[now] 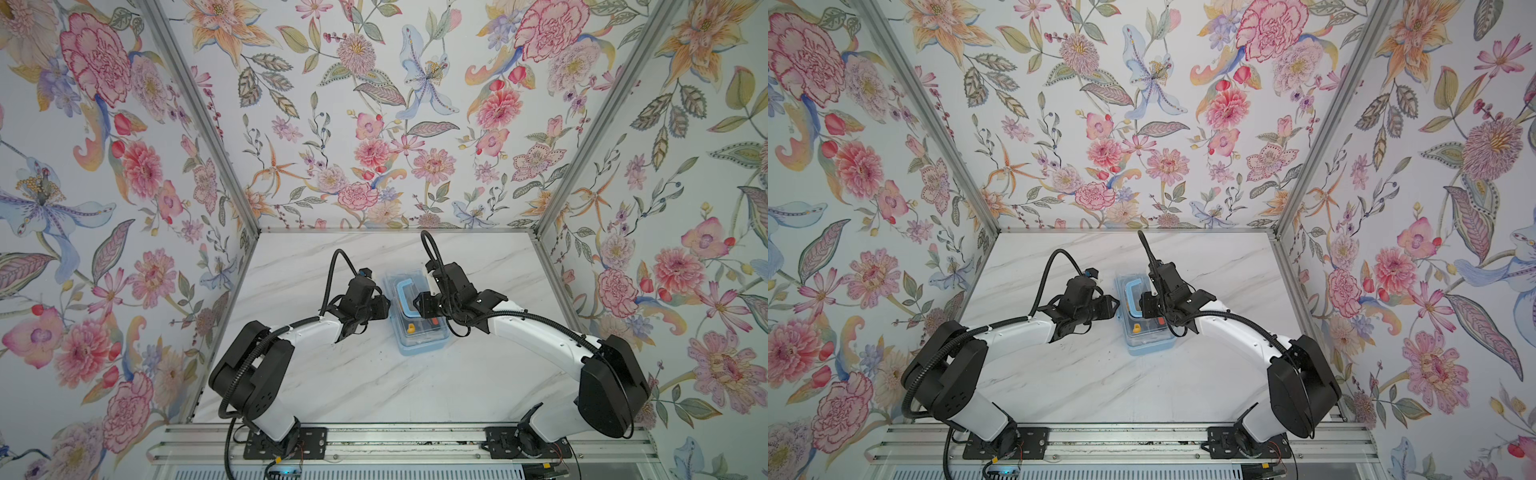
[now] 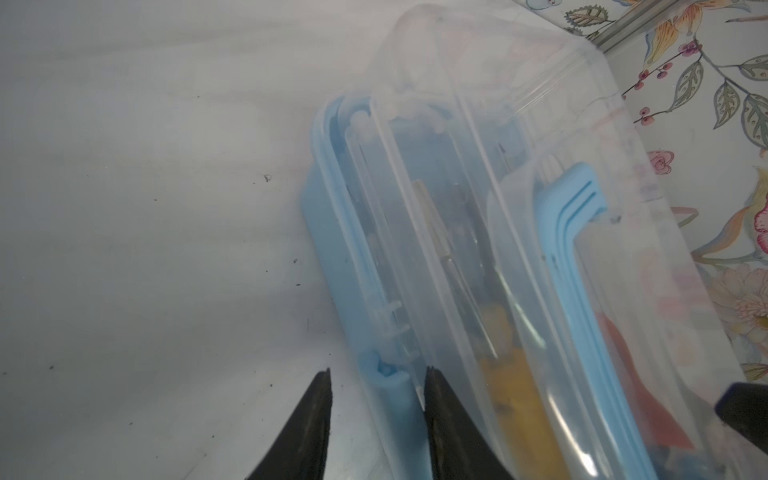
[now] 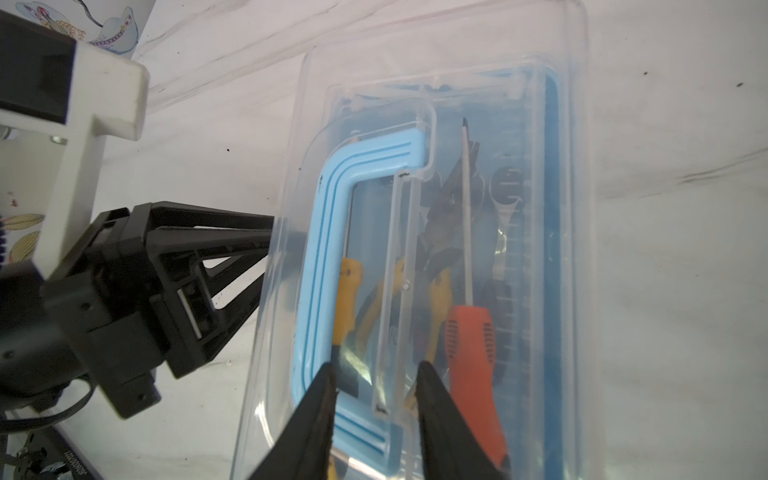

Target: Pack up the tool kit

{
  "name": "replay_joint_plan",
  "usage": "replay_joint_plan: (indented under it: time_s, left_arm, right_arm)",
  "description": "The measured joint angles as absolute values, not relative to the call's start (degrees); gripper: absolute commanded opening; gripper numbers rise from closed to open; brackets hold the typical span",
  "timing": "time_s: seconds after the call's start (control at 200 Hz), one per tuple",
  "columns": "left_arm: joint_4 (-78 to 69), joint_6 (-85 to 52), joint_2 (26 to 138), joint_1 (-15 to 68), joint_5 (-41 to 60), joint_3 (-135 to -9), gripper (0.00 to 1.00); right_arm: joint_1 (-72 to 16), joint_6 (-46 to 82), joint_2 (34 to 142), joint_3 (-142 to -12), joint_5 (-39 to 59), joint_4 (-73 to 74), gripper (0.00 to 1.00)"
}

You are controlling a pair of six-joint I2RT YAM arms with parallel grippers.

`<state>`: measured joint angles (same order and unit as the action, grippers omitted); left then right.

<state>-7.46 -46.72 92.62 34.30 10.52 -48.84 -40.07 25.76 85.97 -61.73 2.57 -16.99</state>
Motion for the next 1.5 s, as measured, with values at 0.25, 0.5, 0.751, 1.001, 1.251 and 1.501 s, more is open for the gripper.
replay_joint_plan:
  time_s: [0.25,0.5,0.751,1.001,1.251,1.501]
  left_arm:
    - [-6.85,-48.31,92.4,34.33,11.27,-48.8,0.38]
    - [-4.03,-48.47,90.06,35.44,12.49,-47.97,0.33]
    - [-2.72,-48.51,88.38,35.07,13.15,-43.62,0.3]
    - [-5.41,-48.49,88.38,34.37,13.02,-43.2,0.29]
    - [-9.34,-48.69,91.13,34.04,13.13,-43.22,0.24]
    - [-9.69,-49.39,92.71,33.78,13.13,-43.22,0.18]
  right_arm:
    - [-39.97,25.74,85.97,-61.73,2.57,-16.99,0.35]
    - [-39.86,25.76,85.97,-61.73,2.59,-17.08,0.35]
    - [-39.75,25.76,85.97,-61.73,2.57,-17.12,0.35]
    - [-39.75,25.78,85.97,-61.73,2.59,-17.1,0.35]
    - [-39.53,25.76,86.11,-61.73,2.61,-16.88,0.34]
    - [-39.11,25.76,86.13,-61.71,2.61,-16.88,0.34]
